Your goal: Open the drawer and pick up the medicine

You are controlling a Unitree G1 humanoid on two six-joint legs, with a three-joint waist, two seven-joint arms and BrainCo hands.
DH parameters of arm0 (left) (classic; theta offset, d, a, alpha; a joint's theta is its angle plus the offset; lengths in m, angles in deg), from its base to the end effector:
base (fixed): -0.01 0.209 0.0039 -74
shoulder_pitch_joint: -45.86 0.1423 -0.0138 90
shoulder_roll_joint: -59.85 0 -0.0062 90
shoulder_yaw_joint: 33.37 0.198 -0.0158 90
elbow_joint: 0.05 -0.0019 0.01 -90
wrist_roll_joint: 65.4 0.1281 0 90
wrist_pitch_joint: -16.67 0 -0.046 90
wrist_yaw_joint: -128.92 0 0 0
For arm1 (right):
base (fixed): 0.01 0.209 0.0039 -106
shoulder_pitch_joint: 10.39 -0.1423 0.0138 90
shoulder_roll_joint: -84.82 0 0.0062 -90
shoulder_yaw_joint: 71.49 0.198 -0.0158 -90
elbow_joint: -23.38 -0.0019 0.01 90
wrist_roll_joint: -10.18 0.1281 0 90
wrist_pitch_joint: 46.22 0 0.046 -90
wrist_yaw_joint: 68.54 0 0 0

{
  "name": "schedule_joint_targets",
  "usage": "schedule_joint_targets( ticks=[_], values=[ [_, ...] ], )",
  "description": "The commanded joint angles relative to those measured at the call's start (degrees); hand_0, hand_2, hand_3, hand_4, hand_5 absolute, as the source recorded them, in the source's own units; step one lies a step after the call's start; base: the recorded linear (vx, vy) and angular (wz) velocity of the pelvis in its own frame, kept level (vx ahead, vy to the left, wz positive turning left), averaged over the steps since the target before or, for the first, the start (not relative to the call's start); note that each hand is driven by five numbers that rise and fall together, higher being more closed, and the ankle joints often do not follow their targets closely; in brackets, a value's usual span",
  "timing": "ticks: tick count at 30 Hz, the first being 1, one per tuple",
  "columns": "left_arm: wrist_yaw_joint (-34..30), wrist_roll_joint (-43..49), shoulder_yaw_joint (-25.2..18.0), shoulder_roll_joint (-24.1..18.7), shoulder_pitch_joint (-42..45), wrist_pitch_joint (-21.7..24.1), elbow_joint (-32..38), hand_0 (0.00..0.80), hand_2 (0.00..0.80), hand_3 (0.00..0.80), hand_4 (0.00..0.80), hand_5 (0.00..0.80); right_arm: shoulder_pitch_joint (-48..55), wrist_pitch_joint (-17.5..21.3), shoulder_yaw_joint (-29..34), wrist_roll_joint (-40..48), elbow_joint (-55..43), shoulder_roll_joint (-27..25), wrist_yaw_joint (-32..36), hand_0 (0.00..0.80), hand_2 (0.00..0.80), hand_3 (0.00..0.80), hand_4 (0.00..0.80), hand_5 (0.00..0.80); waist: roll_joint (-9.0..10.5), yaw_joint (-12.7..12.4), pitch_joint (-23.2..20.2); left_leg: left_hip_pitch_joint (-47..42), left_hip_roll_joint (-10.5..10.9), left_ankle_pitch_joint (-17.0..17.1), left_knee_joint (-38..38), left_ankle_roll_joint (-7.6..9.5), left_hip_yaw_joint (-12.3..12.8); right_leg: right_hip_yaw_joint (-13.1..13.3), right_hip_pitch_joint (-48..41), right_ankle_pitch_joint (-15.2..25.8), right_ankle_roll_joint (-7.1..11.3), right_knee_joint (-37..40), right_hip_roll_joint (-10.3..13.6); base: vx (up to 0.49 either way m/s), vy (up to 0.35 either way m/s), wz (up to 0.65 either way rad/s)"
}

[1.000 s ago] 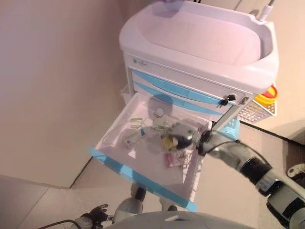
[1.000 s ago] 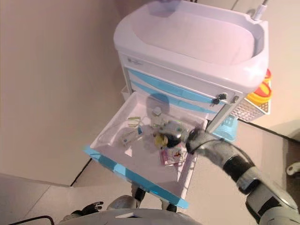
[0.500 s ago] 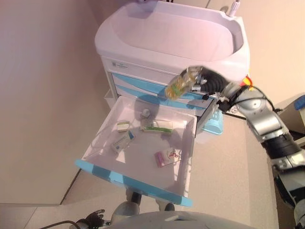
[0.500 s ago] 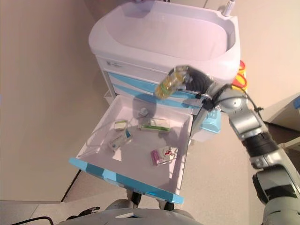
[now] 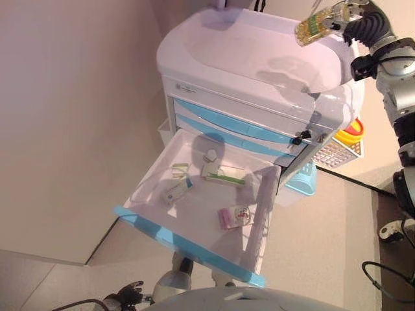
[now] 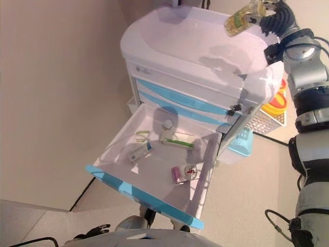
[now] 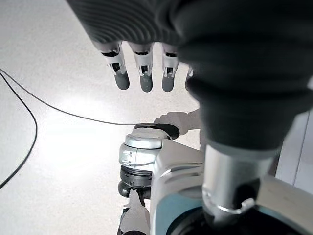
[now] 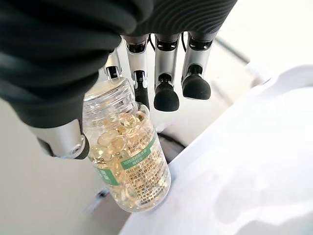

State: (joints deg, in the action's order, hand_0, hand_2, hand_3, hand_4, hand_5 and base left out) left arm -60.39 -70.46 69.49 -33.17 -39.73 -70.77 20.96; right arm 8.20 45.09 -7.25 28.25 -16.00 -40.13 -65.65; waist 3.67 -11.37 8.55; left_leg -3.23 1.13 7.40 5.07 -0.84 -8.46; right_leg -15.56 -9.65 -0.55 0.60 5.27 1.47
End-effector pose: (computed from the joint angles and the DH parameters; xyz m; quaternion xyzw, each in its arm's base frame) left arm 0.0442 0.2530 -0.1151 0.1102 0.5940 -0.0387 0.7960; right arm 0.3381 -0.2881 0.2937 -0.3161 -0.1450 -0.0893 0.9333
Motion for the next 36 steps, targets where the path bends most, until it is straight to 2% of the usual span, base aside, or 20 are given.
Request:
schedule_joint_targets(
  ticks=[1, 8, 13, 18, 27, 34, 35, 36],
  values=[
    [0.67, -1.23, 3.76, -1.69, -1.69, -0.51, -2.96, 0.000, 0.000, 0.000, 0.000, 0.000, -10.19, 1.18, -4.84, -1.18, 1.82, -4.41, -4.28, 0.800, 0.800, 0.800, 0.800, 0.800, 2.96, -2.33, -1.57, -1.66, 1.28, -7.02, -0.59, -1.02, -0.43, 0.27, 0.60, -0.18, 2.54, -2.39, 1.97, 0.021, 0.024, 0.20],
    [1.46, -2.51, 3.85, -2.26, -0.87, -0.43, -2.66, 0.000, 0.000, 0.000, 0.000, 0.000, -14.90, -1.69, -10.38, -7.88, 9.90, -5.40, -4.99, 0.800, 0.800, 0.800, 0.800, 0.800, 3.24, -4.26, -0.63, -0.81, 1.95, -6.58, -0.79, -0.65, -2.08, -0.61, 0.92, 0.05, 2.71, -2.43, 2.39, 0.046, 0.037, 0.12],
    [1.65, -3.17, 3.67, -2.90, -0.92, 0.17, -2.10, 0.000, 0.000, 0.000, 0.000, 0.000, -16.39, -3.44, -12.99, -9.53, 11.66, -5.78, -4.77, 0.800, 0.800, 0.800, 0.800, 0.800, 3.52, -5.07, 0.71, 0.30, 2.20, -6.50, -1.11, -0.37, -2.93, -0.55, 1.99, 0.14, 2.65, -2.68, 2.46, -0.005, 0.005, 0.12],
    [1.81, -4.17, 3.30, -4.46, -1.26, 1.44, -0.66, 0.000, 0.000, 0.000, 0.000, 0.000, -16.98, -6.55, -16.43, -11.67, 12.70, -6.90, -0.91, 0.800, 0.800, 0.800, 0.800, 0.800, 4.09, -5.65, 3.71, 2.16, 2.20, -6.25, -1.29, -0.05, -3.67, -0.34, 3.97, 0.57, 2.76, -3.00, 2.41, -0.042, -0.023, 0.12],
    [2.60, -5.90, 3.71, -5.51, -1.78, 2.59, 1.70, 0.000, 0.000, 0.000, 0.000, 0.000, -17.66, -7.71, -19.69, -13.14, 13.57, -7.31, 4.67, 0.800, 0.800, 0.800, 0.800, 0.800, 4.62, -5.46, 6.39, 3.59, 1.91, -6.10, -1.28, 0.26, -3.52, 0.30, 5.75, 1.13, 2.88, -3.26, 2.32, -0.012, -0.011, 0.02],
    [2.85, -6.29, 3.26, -6.09, -1.56, 2.64, 2.89, 0.000, 0.000, 0.000, 0.000, 0.000, -18.38, -6.87, -21.24, -13.96, 13.82, -7.69, 7.47, 0.800, 0.800, 0.800, 0.800, 0.800, 4.87, -5.15, 6.74, 3.55, 2.09, -6.19, -1.29, 0.44, -3.68, 1.26, 6.16, 1.50, 3.00, -3.33, 2.21, 0.007, -0.002, -0.02],
    [2.82, -6.28, 3.19, -6.12, -1.57, 2.58, 2.95, 0.000, 0.000, 0.000, 0.000, 0.000, -18.49, -6.86, -21.30, -14.11, 13.87, -7.61, 7.53, 0.722, 0.722, 0.722, 0.722, 0.722, 4.85, -5.14, 6.71, 3.51, 2.12, -6.19, -1.29, 0.44, -3.69, 1.32, 6.17, 1.51, 3.00, -3.34, 2.21, 0.018, 0.000, -0.03],
    [2.74, -6.22, 3.10, -6.16, -1.56, 2.56, 3.00, 0.000, 0.000, 0.000, 0.000, 0.000, -18.58, -6.68, -21.34, -14.38, 13.90, -7.60, 7.70, 0.540, 0.540, 0.540, 0.540, 0.540, 4.81, -5.12, 6.70, 3.46, 2.14, -6.18, -1.29, 0.45, -3.69, 1.36, 6.14, 1.51, 2.99, -3.35, 2.21, 0.017, 0.004, -0.03]
  ],
)
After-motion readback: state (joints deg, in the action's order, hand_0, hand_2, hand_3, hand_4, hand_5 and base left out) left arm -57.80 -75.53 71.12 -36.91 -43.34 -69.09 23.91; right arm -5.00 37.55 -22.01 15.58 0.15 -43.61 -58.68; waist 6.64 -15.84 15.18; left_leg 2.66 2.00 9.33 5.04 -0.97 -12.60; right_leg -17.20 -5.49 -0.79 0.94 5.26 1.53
